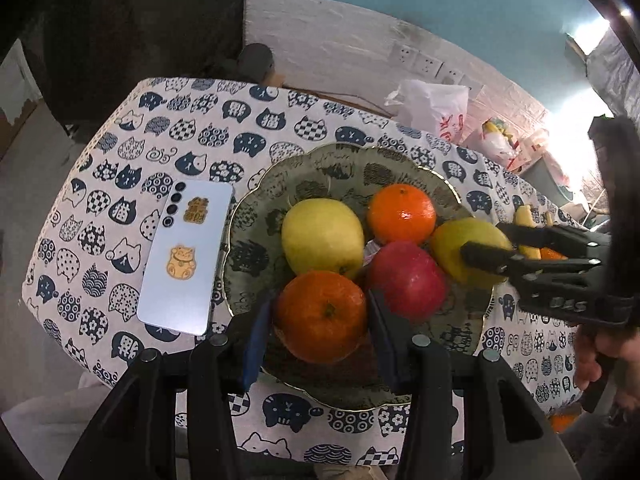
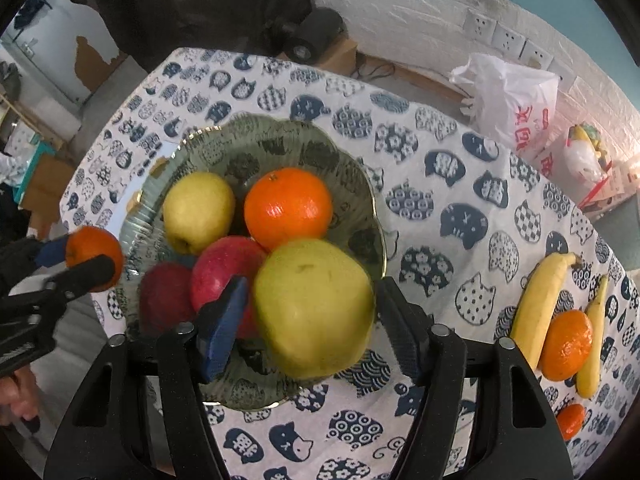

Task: Organize fruits
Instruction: 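Open the left gripper to drop the mandarin on the plate while the right gripper releases the pear there, then move both open grippers back to the remaining fruit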

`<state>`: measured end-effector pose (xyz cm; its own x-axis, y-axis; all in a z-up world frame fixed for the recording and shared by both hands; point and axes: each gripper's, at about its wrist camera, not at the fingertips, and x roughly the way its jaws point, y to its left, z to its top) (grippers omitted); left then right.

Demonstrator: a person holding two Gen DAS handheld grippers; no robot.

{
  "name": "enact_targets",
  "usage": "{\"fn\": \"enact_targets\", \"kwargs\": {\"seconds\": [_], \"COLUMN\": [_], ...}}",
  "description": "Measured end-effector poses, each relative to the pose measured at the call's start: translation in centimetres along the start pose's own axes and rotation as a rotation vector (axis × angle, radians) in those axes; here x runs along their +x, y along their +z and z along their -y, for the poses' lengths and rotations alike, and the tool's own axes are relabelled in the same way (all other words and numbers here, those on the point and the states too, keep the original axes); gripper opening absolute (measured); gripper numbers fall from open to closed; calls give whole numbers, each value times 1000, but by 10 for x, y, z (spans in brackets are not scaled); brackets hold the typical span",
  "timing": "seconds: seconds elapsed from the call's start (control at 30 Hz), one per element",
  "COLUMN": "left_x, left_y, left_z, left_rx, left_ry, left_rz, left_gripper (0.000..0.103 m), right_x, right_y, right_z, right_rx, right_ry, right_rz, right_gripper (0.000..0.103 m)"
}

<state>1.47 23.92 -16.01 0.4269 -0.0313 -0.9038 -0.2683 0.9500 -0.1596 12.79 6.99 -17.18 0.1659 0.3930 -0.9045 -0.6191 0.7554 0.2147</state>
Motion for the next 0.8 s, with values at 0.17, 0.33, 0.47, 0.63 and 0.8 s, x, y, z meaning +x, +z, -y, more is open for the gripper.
{"fn": "enact_targets", "kwargs": {"seconds": [0.17, 0.33, 0.47, 0.63, 0.8], "left_x": [-2, 0, -2, -12, -22], "left_y": [1, -1, -2, -1, -1], "left_z": [-4, 0, 6, 17, 31], "left_rx": [-16, 0, 13, 34, 53], "left_ry": [12, 39, 46, 34, 17], "left_rz": [5, -12, -12, 8, 22], "left_gripper": [59, 64, 67, 72, 73], "right_x": [-16, -27, -38, -53, -67], "right_y": [7, 8, 7, 4, -1], "right_z": [-5, -8, -6, -2, 4], "right_rx": [0, -1, 15, 14, 17], "right_ry": [18, 22, 20, -9, -21], "right_rz": [48, 68, 85, 111, 129], "right_gripper": [76, 76, 79, 80, 80]}}
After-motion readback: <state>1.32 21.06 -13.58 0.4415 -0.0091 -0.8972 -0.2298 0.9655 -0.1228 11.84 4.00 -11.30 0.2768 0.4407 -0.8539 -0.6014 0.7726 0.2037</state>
